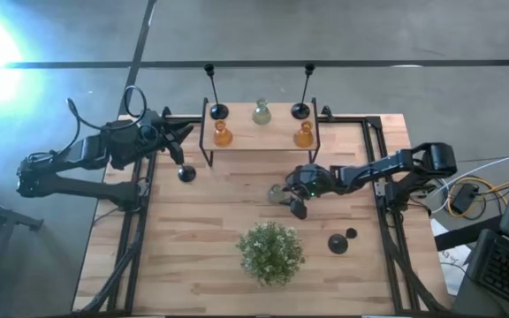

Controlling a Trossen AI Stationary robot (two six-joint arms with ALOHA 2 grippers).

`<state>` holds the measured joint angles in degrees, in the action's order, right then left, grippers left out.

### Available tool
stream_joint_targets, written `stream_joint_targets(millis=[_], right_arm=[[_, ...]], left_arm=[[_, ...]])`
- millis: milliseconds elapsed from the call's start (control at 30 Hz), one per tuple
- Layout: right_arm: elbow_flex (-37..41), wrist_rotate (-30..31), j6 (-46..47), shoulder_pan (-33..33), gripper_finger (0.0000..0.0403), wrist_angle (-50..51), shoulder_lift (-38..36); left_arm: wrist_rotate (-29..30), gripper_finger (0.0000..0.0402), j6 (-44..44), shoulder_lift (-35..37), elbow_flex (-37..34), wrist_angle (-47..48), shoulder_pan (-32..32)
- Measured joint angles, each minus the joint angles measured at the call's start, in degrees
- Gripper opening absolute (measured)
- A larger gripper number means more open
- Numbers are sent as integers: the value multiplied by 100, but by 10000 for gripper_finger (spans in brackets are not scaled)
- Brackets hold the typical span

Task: Pick & Place candle stick holders
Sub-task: Put the green glass candle holder on the shelf

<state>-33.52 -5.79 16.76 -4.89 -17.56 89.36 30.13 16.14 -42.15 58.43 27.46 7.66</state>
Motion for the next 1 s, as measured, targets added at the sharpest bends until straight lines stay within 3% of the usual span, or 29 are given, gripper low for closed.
stream_joint_targets(millis=[1000], right_arm=[[-677, 293, -42, -17, 241, -529, 869]], left_arm=[[1, 101, -146, -7, -35, 6, 4]])
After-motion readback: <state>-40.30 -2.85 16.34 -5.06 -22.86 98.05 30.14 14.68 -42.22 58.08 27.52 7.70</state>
